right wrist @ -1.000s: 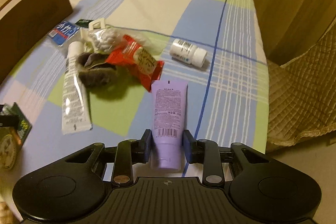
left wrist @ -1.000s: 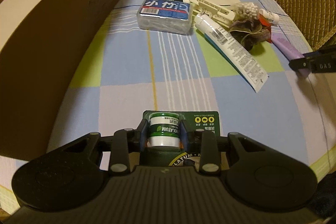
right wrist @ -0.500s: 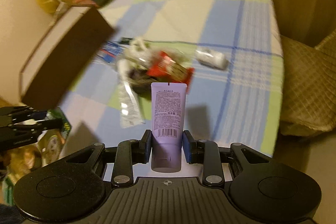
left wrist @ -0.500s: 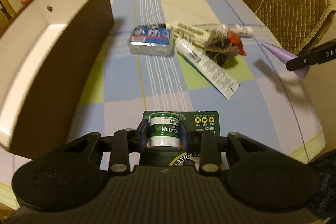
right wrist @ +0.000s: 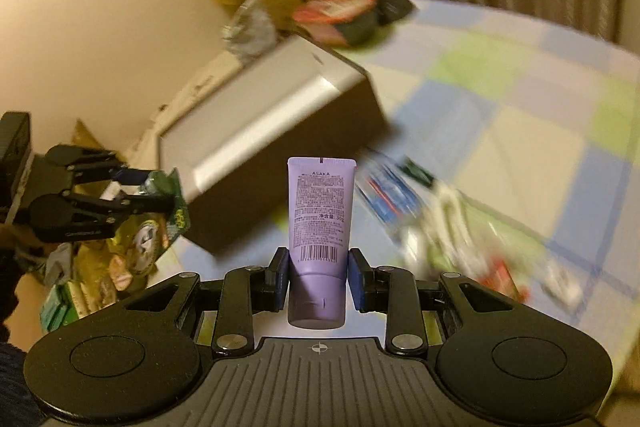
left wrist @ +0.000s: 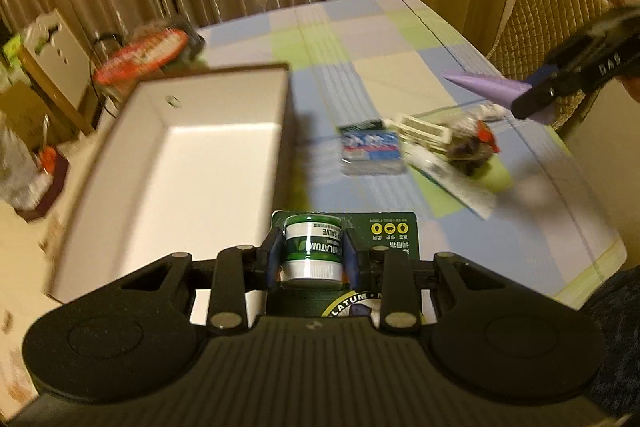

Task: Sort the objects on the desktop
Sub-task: 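Carry the green card and lavender tube with both grippers over the box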

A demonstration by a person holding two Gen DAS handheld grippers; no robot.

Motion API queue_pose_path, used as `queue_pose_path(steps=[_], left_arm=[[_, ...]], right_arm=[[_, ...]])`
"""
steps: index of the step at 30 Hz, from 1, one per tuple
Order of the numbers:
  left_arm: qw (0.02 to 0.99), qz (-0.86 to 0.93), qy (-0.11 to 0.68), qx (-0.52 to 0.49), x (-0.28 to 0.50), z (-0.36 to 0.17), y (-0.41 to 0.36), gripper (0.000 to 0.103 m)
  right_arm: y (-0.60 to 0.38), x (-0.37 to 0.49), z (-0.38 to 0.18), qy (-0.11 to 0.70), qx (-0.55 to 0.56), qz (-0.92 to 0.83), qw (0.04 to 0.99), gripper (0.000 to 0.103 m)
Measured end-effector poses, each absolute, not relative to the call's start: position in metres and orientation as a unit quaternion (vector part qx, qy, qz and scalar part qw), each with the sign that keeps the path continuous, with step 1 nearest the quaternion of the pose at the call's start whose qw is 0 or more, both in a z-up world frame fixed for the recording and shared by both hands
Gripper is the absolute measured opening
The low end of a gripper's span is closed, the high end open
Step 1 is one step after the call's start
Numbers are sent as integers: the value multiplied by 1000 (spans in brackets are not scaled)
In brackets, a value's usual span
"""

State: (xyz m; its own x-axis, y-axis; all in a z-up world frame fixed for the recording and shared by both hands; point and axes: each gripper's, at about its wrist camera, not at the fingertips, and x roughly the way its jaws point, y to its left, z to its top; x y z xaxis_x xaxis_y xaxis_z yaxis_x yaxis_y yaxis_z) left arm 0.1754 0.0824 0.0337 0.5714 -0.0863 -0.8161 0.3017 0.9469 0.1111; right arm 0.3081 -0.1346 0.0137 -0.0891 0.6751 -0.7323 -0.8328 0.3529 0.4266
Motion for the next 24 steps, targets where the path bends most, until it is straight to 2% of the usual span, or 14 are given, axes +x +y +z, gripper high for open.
queue_pose_path(steps=[6,12,24], left_arm=[[882,-113,428,161,215,67,138,27],[874,-122,432,186,248,68,178,27],[846,-178,466,189,273,24,214,27]], right_arm=[[-51,307,42,432,-100,600,666,29],[31,303,49,412,-138,616,657,29],[137,279,-10,439,-253,610,610,29]])
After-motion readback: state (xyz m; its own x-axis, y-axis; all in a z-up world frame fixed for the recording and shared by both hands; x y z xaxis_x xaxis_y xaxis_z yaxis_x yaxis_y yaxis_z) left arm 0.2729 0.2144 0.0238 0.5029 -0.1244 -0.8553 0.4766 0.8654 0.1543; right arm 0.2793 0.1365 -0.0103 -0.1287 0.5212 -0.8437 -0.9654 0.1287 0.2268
